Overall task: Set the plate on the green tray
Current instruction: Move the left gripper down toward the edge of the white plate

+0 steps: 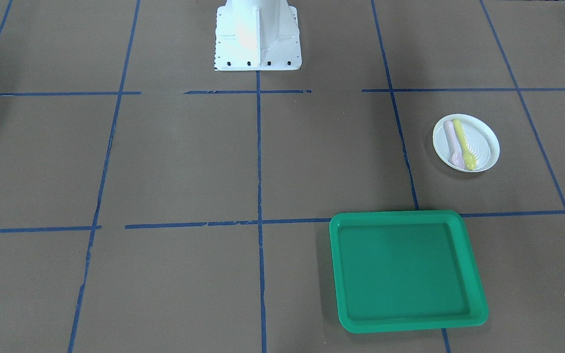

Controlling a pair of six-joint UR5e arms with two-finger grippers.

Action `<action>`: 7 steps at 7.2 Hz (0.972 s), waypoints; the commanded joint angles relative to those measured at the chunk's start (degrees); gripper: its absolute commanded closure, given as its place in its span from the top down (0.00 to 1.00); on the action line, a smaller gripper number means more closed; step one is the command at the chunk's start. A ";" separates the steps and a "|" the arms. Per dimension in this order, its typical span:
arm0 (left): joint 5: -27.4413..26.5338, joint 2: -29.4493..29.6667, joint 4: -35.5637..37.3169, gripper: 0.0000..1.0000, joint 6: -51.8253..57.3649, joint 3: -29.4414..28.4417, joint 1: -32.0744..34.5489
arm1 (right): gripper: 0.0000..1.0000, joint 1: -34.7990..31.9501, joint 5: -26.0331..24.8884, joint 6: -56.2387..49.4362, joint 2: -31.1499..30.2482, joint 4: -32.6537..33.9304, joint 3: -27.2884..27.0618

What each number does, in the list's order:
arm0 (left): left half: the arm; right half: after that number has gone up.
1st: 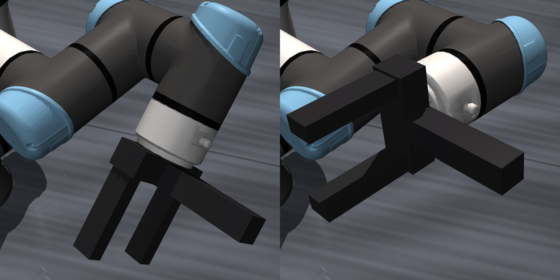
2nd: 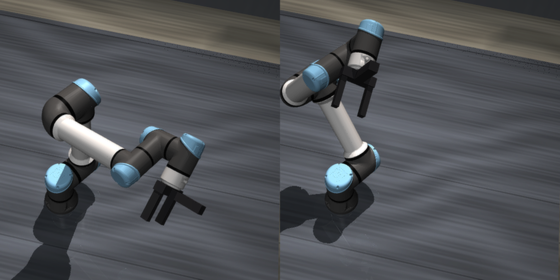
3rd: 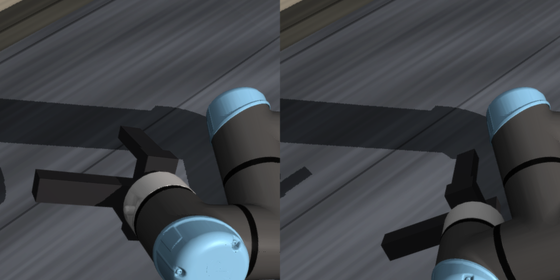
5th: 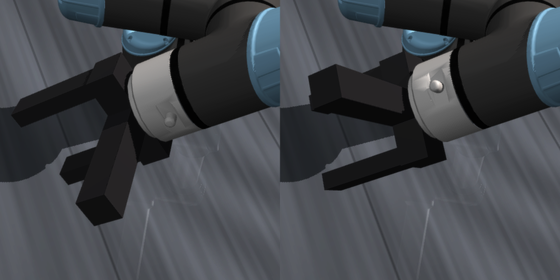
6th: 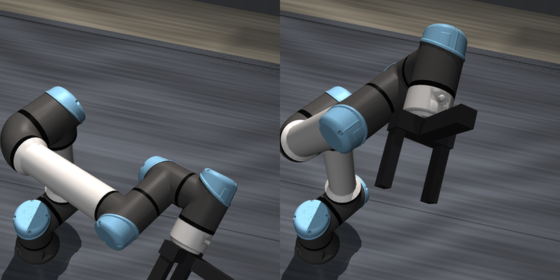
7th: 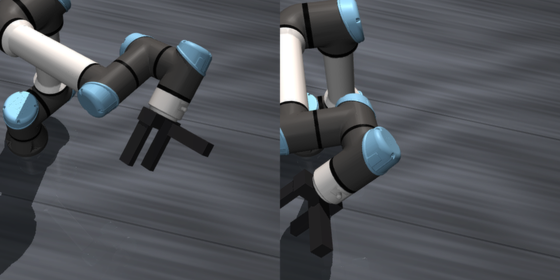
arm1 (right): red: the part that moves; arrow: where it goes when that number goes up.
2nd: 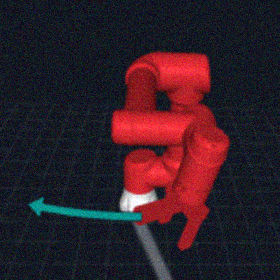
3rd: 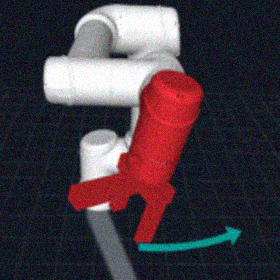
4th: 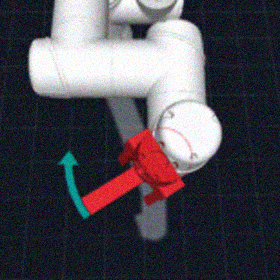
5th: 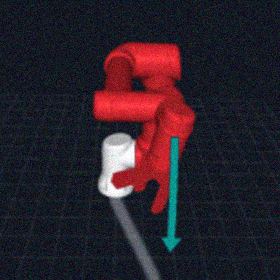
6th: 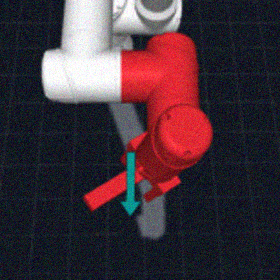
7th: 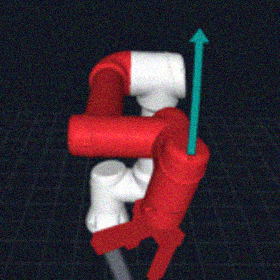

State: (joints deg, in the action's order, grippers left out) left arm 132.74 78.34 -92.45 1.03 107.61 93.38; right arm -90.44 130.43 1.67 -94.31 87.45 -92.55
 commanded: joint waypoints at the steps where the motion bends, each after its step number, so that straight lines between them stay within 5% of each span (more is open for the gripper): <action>1: -0.02 1.98 0.16 1.00 0.55 -1.87 -0.21 | 1.00 0.00 0.00 0.00 0.00 0.00 0.00; 4: -0.03 1.37 -3.07 1.00 -0.93 -2.58 -5.53 | 1.00 0.00 0.00 0.00 0.00 0.00 0.00; 6: 0.06 -0.20 -13.93 1.00 -11.62 -5.03 -11.09 | 1.00 0.00 0.00 0.00 0.00 0.00 0.00; 7: 1.02 0.05 -25.39 1.00 -20.19 -11.31 -16.85 | 1.00 0.00 0.00 0.00 0.00 0.00 0.00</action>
State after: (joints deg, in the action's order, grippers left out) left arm 132.99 78.55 -106.44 -10.52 101.80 82.22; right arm -90.44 130.43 1.67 -94.31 87.45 -92.55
